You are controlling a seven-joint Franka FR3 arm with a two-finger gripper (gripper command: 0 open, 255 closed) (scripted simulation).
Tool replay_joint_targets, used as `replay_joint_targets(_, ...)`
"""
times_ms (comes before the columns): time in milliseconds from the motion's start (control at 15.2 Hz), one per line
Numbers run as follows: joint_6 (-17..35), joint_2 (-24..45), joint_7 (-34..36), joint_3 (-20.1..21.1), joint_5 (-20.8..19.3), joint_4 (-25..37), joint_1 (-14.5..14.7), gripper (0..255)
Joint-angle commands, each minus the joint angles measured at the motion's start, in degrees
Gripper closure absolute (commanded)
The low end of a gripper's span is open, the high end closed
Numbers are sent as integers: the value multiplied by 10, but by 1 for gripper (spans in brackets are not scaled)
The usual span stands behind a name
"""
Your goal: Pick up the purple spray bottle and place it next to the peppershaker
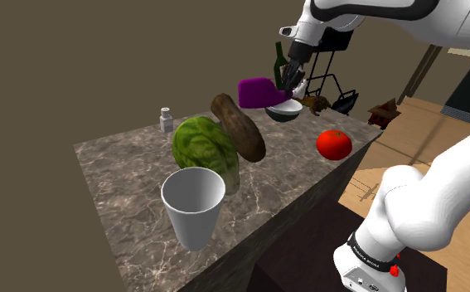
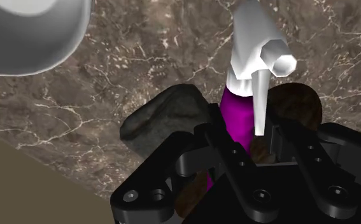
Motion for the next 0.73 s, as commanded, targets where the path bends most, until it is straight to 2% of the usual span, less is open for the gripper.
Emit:
replay_joint_targets(0,3,14,22,14,10,13,11,255)
replay_joint_targets(660,29,107,122,75,53,89,62,255)
